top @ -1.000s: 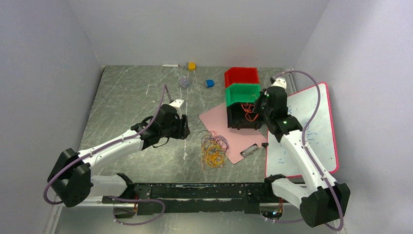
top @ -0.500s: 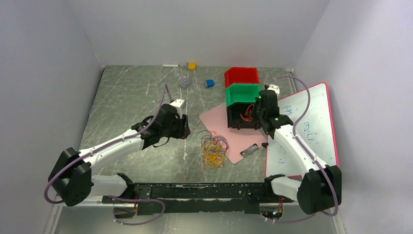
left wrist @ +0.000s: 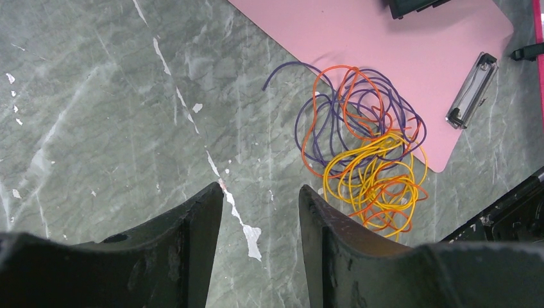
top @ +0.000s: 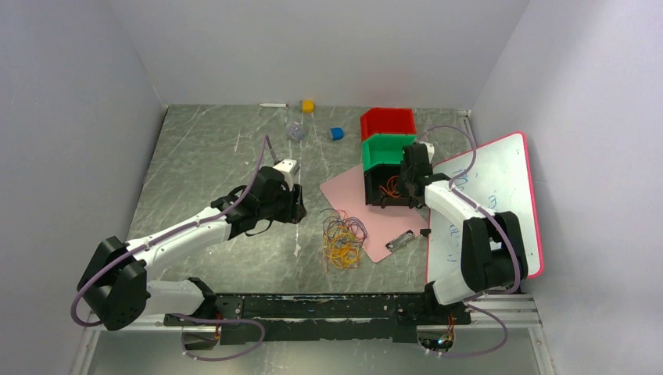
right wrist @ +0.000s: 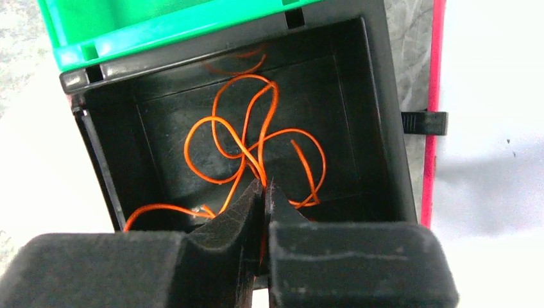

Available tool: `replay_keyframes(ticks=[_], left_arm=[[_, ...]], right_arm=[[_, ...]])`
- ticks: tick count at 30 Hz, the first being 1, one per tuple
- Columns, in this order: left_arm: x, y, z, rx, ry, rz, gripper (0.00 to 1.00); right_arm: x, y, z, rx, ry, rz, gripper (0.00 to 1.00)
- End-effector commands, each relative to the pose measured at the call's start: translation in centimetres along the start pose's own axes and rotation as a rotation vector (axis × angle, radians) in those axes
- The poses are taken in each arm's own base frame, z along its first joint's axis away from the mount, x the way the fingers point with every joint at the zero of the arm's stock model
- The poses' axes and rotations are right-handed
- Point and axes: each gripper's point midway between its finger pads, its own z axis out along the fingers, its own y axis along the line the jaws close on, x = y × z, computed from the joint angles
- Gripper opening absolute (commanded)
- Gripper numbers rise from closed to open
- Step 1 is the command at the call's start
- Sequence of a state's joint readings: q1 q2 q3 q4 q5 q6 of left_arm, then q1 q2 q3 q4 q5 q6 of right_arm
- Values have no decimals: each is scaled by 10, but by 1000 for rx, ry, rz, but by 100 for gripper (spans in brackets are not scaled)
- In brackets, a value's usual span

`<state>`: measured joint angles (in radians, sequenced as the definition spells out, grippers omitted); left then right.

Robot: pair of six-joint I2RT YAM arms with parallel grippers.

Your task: Untangle the cables

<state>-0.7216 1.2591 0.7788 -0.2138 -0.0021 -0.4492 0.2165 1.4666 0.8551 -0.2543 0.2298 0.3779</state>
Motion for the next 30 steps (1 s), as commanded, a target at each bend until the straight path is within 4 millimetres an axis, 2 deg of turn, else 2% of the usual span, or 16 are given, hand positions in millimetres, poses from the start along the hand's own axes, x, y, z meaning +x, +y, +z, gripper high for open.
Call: replay_keyframes(ticks=[1,6,9,15,20,22,26,30], left_arm=[[-11,-9,-5,40,-23,-2,53],[-11,-9,-6,41,-28,-10,54],[-10,-9,-5,42,-24,-9,53],[-8,-7,-6,36,-24,-7,54],[-6,-5,-6,32,-20,-5,54],[-5,-6,-6,34,-19,-4,54],[-4,-5,-6,32,-16,-5,54],[-3,-4,-6,29,-14,-4,54]], right_arm=[[-25,3,3,2,-57,5,12],[-48,0,-8,28,-117,19,22],[-60,1,-15,30,-143,34,31],[-69,-5,-20,66,-160,48,48],[-66,-8,-19,81,-149,61,53],[-77,-7,-22,84,-172,76,54],[-80,-13,-24,123,-169,84,59],[-88,3,-37,2,-199,62,59]])
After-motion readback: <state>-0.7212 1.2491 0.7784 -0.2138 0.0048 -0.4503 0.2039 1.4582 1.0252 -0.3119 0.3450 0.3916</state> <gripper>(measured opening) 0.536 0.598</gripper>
